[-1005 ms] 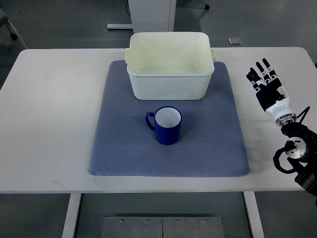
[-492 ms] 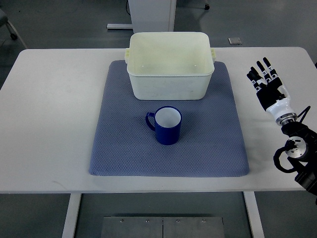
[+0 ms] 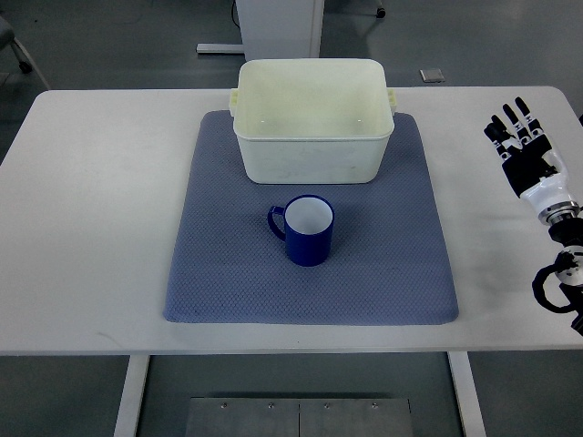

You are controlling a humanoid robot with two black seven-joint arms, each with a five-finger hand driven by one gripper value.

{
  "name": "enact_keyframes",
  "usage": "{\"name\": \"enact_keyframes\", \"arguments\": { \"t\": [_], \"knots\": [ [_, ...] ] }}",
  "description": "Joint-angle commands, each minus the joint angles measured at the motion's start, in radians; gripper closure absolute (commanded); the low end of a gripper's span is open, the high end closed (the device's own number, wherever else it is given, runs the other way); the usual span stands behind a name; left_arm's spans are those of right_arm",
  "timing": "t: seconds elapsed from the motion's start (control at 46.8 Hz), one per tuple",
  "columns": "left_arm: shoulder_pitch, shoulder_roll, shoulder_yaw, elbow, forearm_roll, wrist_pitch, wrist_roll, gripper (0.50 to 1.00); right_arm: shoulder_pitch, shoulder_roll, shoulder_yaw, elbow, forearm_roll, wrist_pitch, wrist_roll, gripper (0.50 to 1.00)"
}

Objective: Place cup in box with right hand

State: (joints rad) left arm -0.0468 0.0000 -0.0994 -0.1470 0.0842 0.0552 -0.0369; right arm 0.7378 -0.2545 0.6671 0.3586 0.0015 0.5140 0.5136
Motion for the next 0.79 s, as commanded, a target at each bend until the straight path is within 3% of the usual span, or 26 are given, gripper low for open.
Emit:
{"name": "enact_keyframes", "arguments": {
  "t": [0.0, 0.235, 0.62, 0.769],
  "knots": [
    [-0.001, 0.0, 0.0, 0.0, 0.0, 0.0, 0.0, 0.5, -0.005, -0.019, 0.0, 0.006, 0.0, 0.006, 0.0, 0.5],
    [0.001, 0.0, 0.0, 0.0, 0.0, 0.0, 0.0, 0.5, -0.011, -0.1, 0.0, 0.066, 0.0, 0.063, 0.023, 0.5],
    [0.001, 0.0, 0.0, 0.0, 0.0, 0.0, 0.0, 0.5, -0.104, -0.265, -0.001, 0.431, -0.008, 0.066, 0.097, 0.5],
    [0.001, 0.0, 0.0, 0.0, 0.0, 0.0, 0.0, 0.5, -0.132, -0.308, -0.001, 0.539, -0.012, 0.066, 0.097, 0.5]
  ]
}}
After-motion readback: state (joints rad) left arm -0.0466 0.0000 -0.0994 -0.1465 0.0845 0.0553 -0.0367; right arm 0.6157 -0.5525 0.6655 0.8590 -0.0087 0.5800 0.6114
